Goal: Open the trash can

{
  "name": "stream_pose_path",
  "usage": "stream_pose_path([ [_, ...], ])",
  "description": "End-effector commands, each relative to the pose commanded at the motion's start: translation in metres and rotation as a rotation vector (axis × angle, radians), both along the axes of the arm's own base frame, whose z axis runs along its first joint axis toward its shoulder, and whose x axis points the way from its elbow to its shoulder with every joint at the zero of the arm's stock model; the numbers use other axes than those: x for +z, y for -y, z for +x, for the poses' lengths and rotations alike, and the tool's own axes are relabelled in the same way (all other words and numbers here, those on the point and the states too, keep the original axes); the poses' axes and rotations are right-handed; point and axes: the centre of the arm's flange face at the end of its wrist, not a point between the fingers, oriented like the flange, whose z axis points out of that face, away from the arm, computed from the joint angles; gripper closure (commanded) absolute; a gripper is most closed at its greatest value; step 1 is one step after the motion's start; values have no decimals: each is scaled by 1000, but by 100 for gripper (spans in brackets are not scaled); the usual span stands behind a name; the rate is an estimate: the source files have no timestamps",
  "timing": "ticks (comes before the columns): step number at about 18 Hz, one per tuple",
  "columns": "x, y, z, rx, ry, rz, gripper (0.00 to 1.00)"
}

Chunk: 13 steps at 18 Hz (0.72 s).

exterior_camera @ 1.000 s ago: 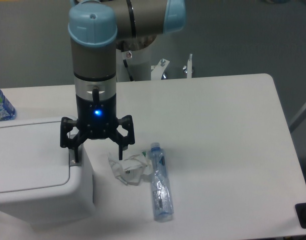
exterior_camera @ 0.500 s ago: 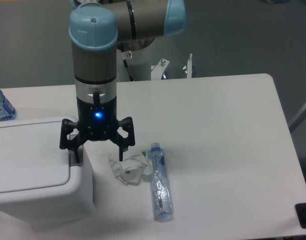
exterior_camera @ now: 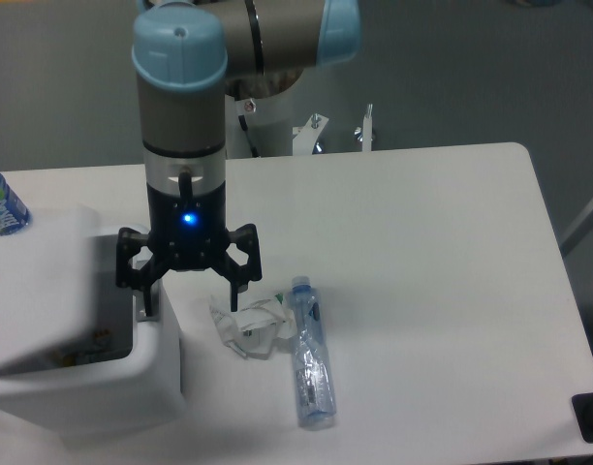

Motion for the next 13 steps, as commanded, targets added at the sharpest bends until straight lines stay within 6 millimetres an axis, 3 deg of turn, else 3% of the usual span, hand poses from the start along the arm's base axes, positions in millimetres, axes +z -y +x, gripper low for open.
stream_pose_path([
  [4, 28, 43, -48, 99, -37, 31, 0],
  [9, 10, 75, -91, 147, -52, -47, 0],
  [13, -23, 114, -101, 32, -156, -307, 0],
])
